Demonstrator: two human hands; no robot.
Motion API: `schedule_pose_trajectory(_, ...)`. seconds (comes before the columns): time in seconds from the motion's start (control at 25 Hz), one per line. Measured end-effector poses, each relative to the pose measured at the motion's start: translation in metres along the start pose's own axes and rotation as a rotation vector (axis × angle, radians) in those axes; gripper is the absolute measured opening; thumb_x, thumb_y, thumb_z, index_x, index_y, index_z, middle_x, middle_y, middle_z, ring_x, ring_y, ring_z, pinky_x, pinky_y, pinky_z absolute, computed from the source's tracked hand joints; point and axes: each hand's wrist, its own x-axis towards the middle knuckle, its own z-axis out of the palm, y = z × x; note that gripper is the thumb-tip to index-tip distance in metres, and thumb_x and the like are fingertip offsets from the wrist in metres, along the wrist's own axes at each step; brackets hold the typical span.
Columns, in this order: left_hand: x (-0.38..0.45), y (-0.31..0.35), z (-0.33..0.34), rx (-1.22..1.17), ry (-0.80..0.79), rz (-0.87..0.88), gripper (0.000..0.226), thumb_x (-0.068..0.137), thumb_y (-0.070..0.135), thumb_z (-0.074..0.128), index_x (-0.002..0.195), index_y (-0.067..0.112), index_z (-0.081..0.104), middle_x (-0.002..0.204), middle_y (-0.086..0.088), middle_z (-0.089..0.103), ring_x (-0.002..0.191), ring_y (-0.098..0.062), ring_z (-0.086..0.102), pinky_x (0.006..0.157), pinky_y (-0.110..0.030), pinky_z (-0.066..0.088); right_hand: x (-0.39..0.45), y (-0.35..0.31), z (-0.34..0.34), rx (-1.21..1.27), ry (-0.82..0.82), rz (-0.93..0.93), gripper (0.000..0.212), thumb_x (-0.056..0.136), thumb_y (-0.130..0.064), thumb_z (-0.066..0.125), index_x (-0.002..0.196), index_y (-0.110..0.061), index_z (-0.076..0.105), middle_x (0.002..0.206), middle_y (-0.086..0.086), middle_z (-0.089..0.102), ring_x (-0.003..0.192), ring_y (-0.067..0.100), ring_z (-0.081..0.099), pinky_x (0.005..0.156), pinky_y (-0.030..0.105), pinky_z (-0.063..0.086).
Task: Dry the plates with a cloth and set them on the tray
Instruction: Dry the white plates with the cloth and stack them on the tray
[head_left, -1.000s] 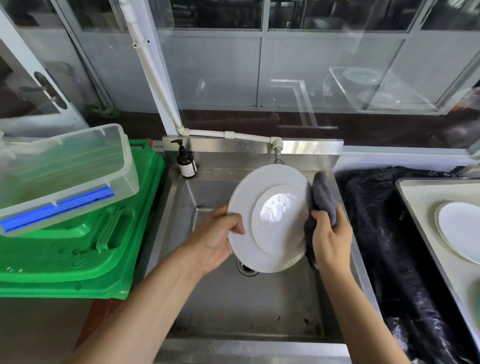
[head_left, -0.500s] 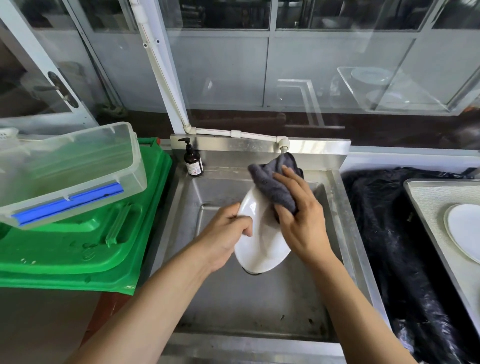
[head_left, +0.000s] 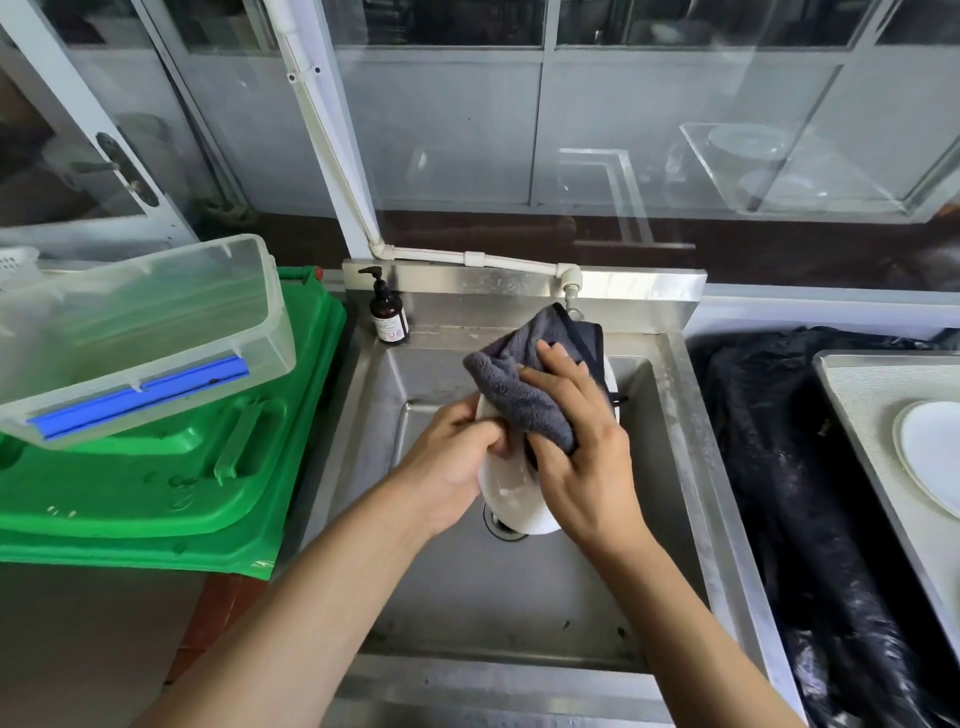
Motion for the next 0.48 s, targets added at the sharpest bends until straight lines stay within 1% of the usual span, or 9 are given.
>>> schedule_pose_trajectory(0.08,0.001,0.005,0.004,-0.090,0.013,-0.013,0.052,0.076,-0.025,0.030,0.095,0.004,0.069,0.091,-0.018,0.063,0.087,-0.027,0.060,0.076,-0.033,0.048,-0.010,0.002,0.001,0.012,0.035,0.029,0.051,0.087,-0.009,0.059,0.135,-0.026,0.064,0.152,-0.023,0.045,0.147,0.004,0.037,0.121,0.044,0.033)
schedule_pose_trajectory(0.16,0.004,0.010,0.007,-0.158,0.029,-0.010,0.050,0.077,-0.023,0.029,0.093,0.003,0.069,0.085,-0.016,0.069,0.079,-0.025,0.064,0.070,-0.028,0.052,-0.022,0.003,0.004,0.025,0.110,0.106,0.051,0.086,-0.008,0.058,0.134,-0.022,0.065,0.151,-0.019,0.048,0.145,0.005,0.040,0.119,0.039,0.035)
schedule_pose_trajectory(0.24,0.009,0.017,0.008,-0.188,0.071,-0.001,0.043,0.077,-0.021,0.029,0.087,0.001,0.064,0.077,-0.016,0.068,0.071,-0.024,0.066,0.062,-0.025,0.054,-0.036,0.003,0.010,0.001,0.148,0.139,0.054,0.085,-0.005,0.057,0.135,-0.021,0.064,0.152,-0.010,0.050,0.145,0.007,0.041,0.119,0.044,0.036)
schedule_pose_trajectory(0.32,0.014,0.022,0.009,-0.199,0.131,-0.011,0.039,0.079,-0.017,0.033,0.094,0.001,0.064,0.081,-0.019,0.067,0.073,-0.028,0.065,0.065,-0.030,0.052,-0.047,0.002,0.017,-0.048,0.164,0.130,0.060,0.084,-0.002,0.057,0.140,-0.023,0.060,0.155,-0.005,0.047,0.148,0.010,0.037,0.120,0.052,0.033)
schedule_pose_trajectory(0.36,0.016,0.024,0.009,-0.216,0.158,-0.023,0.035,0.082,-0.015,0.037,0.095,0.002,0.065,0.083,-0.020,0.069,0.073,-0.029,0.066,0.067,-0.032,0.052,-0.051,0.001,0.021,-0.070,0.169,0.113,0.061,0.084,-0.002,0.057,0.142,-0.024,0.058,0.157,-0.005,0.044,0.149,0.009,0.035,0.121,0.054,0.031)
schedule_pose_trajectory(0.4,0.017,0.024,0.009,-0.242,0.183,-0.038,0.031,0.085,-0.011,0.040,0.091,0.004,0.067,0.082,-0.020,0.070,0.069,-0.028,0.068,0.066,-0.032,0.055,-0.054,0.001,0.025,-0.095,0.163,0.076,0.060,0.086,-0.004,0.056,0.143,-0.024,0.057,0.158,-0.005,0.042,0.150,0.009,0.033,0.122,0.053,0.028)
schedule_pose_trajectory(0.44,0.017,0.025,0.009,-0.263,0.205,-0.054,0.028,0.085,-0.010,0.042,0.085,0.006,0.066,0.079,-0.020,0.070,0.062,-0.026,0.068,0.060,-0.031,0.057,-0.056,0.001,0.028,-0.127,0.142,0.021,0.057,0.089,-0.008,0.055,0.144,-0.022,0.055,0.159,-0.002,0.041,0.152,0.011,0.031,0.123,0.052,0.026)
schedule_pose_trajectory(0.48,0.018,0.025,0.007,-0.273,0.219,-0.070,0.026,0.081,-0.009,0.042,0.080,0.006,0.063,0.075,-0.021,0.067,0.055,-0.025,0.066,0.053,-0.029,0.055,-0.059,0.002,0.031,-0.165,0.108,-0.039,0.055,0.091,-0.011,0.054,0.145,-0.021,0.055,0.160,0.001,0.041,0.153,0.013,0.030,0.124,0.051,0.024)
